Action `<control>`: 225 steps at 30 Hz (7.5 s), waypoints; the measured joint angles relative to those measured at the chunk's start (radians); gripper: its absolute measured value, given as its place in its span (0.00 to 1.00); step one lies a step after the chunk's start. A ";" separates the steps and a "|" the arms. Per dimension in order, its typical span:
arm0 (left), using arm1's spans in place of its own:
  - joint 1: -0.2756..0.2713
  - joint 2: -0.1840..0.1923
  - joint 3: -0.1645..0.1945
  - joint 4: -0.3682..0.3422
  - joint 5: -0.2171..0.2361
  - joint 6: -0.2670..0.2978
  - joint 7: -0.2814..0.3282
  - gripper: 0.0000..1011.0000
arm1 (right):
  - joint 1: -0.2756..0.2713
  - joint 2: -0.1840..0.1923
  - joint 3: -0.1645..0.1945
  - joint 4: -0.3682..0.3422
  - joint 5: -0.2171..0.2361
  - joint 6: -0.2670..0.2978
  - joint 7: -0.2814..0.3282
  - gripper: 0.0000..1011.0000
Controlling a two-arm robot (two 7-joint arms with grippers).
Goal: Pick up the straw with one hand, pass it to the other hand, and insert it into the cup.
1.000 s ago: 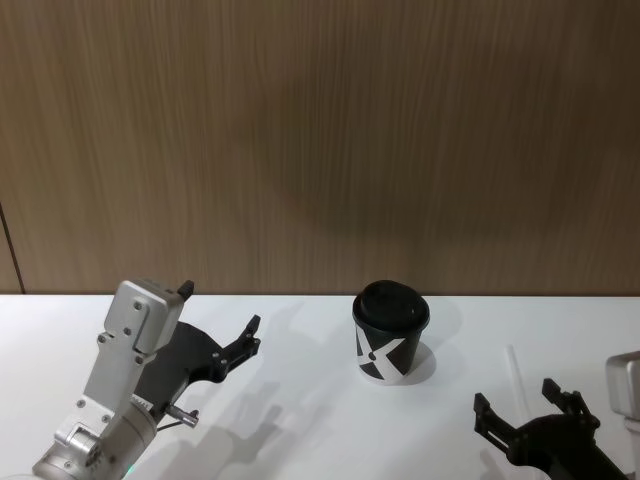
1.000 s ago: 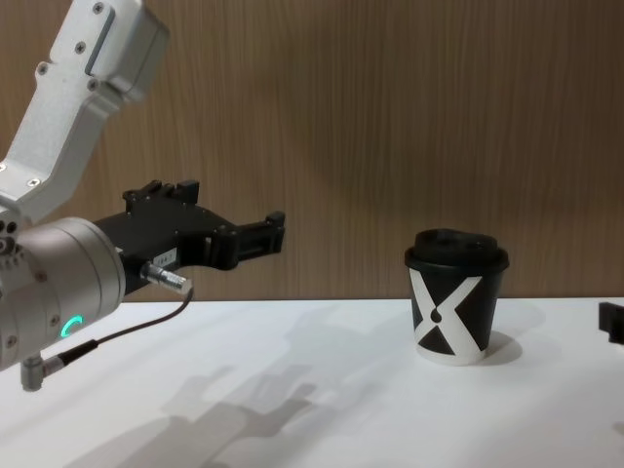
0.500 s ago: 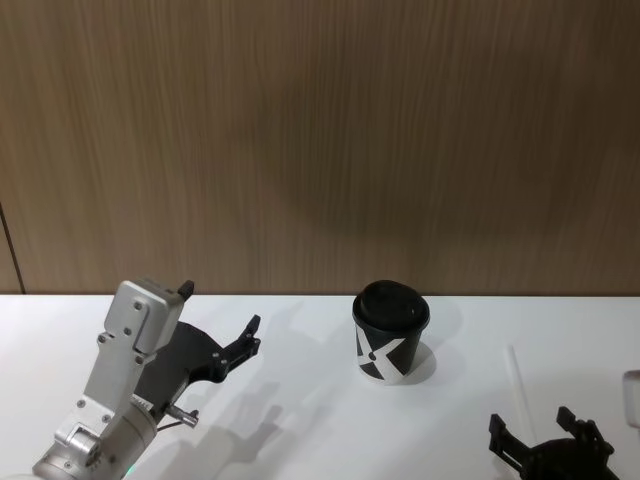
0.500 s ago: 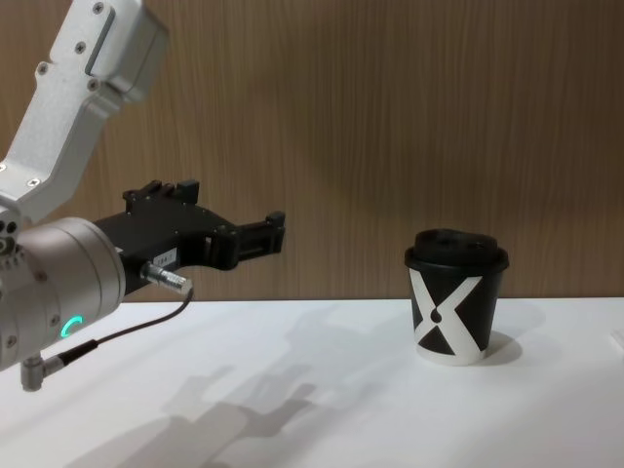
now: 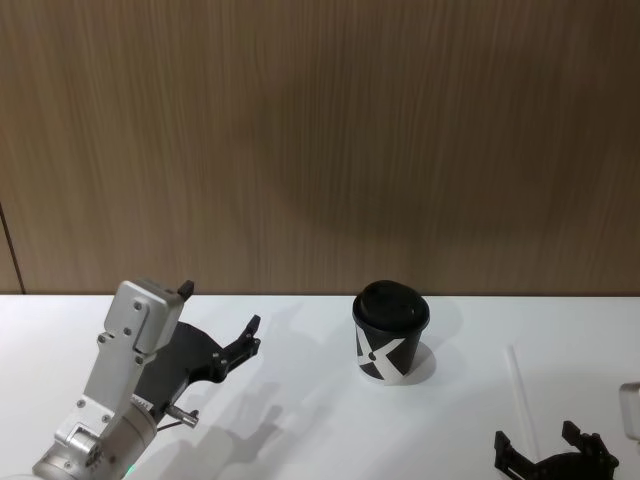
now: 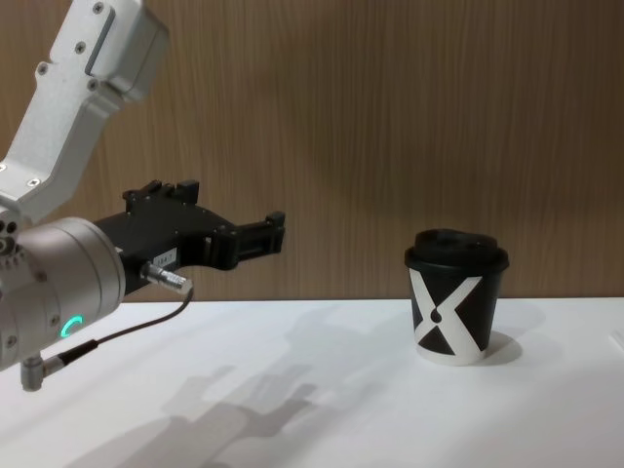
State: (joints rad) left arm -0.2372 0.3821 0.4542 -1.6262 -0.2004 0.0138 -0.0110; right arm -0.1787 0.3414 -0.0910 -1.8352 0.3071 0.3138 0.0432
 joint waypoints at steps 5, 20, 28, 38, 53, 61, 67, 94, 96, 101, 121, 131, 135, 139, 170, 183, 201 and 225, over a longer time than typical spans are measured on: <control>0.000 0.000 0.000 0.000 0.000 0.000 0.000 0.99 | -0.003 0.010 -0.001 -0.005 -0.011 0.010 0.006 0.99; 0.000 0.000 0.000 0.000 0.000 0.000 0.000 0.99 | -0.006 -0.001 0.019 -0.020 -0.005 0.067 0.014 0.99; 0.000 0.000 0.000 0.000 0.000 0.000 0.000 0.99 | -0.002 -0.010 0.027 -0.021 0.005 0.100 0.018 0.99; 0.000 0.000 0.000 0.000 0.000 0.000 0.000 0.99 | 0.010 -0.001 0.026 -0.012 -0.001 0.130 0.033 0.99; 0.000 0.000 0.000 0.000 0.000 0.000 0.000 0.99 | 0.034 0.000 0.024 0.018 -0.014 0.159 0.047 0.99; 0.000 0.000 0.000 0.000 0.000 0.000 0.000 0.99 | 0.045 0.000 0.027 0.033 -0.025 0.168 0.052 0.99; 0.000 0.000 0.000 0.000 0.000 0.000 0.000 0.99 | 0.049 0.010 0.021 0.041 -0.041 0.167 0.060 0.99; 0.000 0.000 0.000 0.000 0.000 0.000 0.000 0.99 | 0.054 0.026 0.014 0.052 -0.064 0.162 0.074 0.77; 0.000 0.000 0.000 0.000 0.000 0.000 0.000 0.99 | 0.054 0.027 0.014 0.053 -0.065 0.162 0.074 0.76; 0.000 0.000 0.000 0.000 0.000 0.000 0.000 0.99 | 0.054 0.027 0.013 0.053 -0.066 0.162 0.074 0.73; 0.000 0.000 0.000 0.000 0.000 0.000 0.000 0.99 | 0.054 0.029 0.013 0.054 -0.068 0.162 0.075 0.61; 0.000 0.000 0.000 0.000 0.000 0.000 0.000 0.99 | 0.054 0.029 0.013 0.055 -0.068 0.162 0.074 0.54; 0.000 0.000 0.000 0.000 0.000 0.000 0.000 0.99 | 0.054 0.029 0.013 0.055 -0.068 0.162 0.074 0.52; 0.000 0.000 0.000 0.000 0.000 0.000 0.000 0.99 | 0.054 0.029 0.013 0.055 -0.068 0.163 0.074 0.49; 0.000 0.000 0.000 0.000 0.000 0.000 0.000 0.99 | 0.054 0.029 0.013 0.055 -0.068 0.163 0.074 0.29; 0.000 0.000 0.000 0.000 0.000 0.000 0.000 0.99 | 0.054 0.029 0.013 0.055 -0.068 0.163 0.074 0.21; 0.000 0.000 0.000 0.000 0.000 0.000 0.000 0.99 | 0.054 0.029 0.013 0.055 -0.068 0.163 0.074 0.10; 0.000 0.000 0.000 0.000 0.000 0.000 0.000 0.99 | 0.047 -0.021 0.055 0.066 -0.114 0.070 -0.013 0.00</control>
State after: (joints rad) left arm -0.2372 0.3821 0.4542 -1.6262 -0.2004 0.0139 -0.0109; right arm -0.1320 0.3203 -0.0359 -1.7696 0.1936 0.3843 0.0305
